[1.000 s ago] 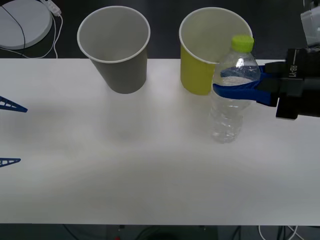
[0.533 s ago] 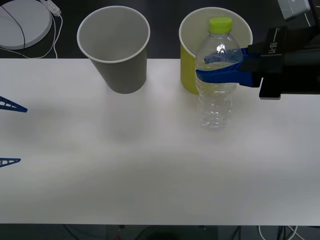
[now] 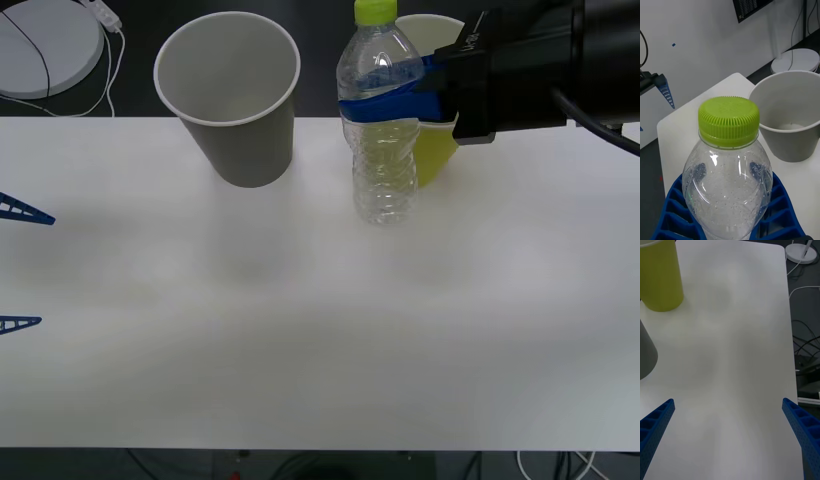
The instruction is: Put the can into the green bin and the plastic bottle into the gray bin
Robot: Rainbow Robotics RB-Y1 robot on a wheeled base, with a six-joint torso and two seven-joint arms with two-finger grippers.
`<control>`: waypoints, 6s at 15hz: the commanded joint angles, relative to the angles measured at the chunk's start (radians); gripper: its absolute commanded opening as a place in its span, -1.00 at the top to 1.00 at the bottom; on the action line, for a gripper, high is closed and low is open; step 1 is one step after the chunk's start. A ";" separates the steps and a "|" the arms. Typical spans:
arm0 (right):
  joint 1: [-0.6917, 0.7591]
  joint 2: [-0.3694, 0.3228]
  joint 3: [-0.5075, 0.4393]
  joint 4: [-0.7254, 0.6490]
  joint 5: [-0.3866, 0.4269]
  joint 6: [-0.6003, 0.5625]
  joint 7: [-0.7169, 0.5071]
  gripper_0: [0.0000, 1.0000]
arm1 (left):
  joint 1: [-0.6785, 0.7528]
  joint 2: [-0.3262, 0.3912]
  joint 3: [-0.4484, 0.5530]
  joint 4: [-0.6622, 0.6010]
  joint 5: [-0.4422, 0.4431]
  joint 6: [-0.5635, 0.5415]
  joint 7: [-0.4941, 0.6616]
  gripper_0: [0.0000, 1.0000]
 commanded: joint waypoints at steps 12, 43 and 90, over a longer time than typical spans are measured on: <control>-0.553 0.137 0.454 0.402 -0.068 -0.009 0.000 1.00 | 0.000 0.000 0.000 0.000 0.000 0.000 0.000 -1.00; -1.165 0.823 0.678 1.491 0.086 -0.301 -0.161 1.00 | 0.000 0.000 0.000 0.000 0.000 0.000 0.000 -1.00; -1.071 0.709 0.720 1.322 0.015 -0.224 0.000 -1.00 | 0.000 0.000 0.000 0.000 0.000 0.000 0.000 -1.00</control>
